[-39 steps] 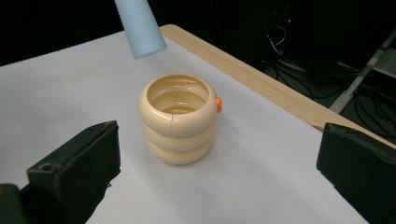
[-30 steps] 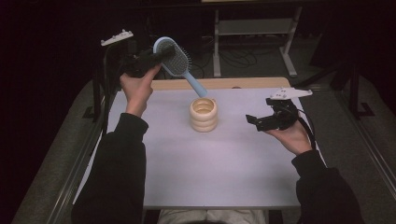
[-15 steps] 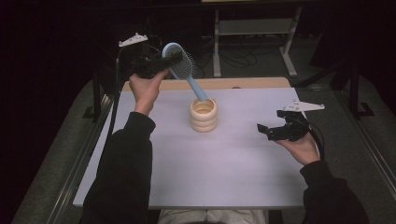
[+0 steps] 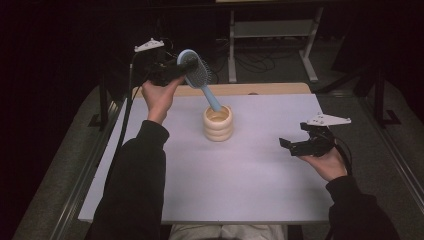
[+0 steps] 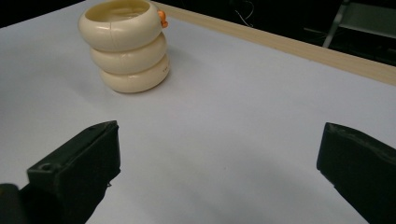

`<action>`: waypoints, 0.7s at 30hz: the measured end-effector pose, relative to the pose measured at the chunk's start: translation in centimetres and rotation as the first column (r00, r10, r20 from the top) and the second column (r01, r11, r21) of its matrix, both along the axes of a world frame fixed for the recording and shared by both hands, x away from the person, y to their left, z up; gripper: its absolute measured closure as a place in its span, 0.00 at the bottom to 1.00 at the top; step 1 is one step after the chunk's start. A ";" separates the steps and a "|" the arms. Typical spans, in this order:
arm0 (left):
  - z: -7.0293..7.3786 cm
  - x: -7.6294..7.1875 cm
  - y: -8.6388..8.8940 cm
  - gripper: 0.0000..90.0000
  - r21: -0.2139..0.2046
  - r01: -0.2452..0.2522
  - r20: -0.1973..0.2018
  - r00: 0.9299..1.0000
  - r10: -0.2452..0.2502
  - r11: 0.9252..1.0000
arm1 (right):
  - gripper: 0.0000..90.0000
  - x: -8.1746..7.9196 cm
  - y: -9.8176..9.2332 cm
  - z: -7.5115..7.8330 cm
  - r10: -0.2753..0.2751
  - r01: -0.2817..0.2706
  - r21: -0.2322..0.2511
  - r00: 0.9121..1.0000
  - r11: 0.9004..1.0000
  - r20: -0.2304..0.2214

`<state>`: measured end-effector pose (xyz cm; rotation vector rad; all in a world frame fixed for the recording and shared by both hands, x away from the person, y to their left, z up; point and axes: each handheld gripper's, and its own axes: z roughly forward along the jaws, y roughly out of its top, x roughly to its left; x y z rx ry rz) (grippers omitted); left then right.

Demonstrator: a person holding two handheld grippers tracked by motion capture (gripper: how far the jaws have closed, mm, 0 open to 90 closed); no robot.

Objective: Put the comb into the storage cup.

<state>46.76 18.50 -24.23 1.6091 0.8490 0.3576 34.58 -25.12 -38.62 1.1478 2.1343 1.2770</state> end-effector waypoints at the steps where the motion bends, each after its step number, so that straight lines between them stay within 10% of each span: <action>1: -0.1 0.0 -0.1 0.62 0.005 0.001 -0.002 1.000 -0.001 1.000 | 0.00 -0.1 0.0 -0.1 0.003 -0.003 -0.005 1.000 1.000 0.003; 21: -2.9 0.8 -2.2 0.62 0.022 0.017 -0.040 0.999 -0.016 1.000 | 0.00 -1.0 -0.9 -0.9 -0.005 0.005 -0.018 1.000 1.000 -0.017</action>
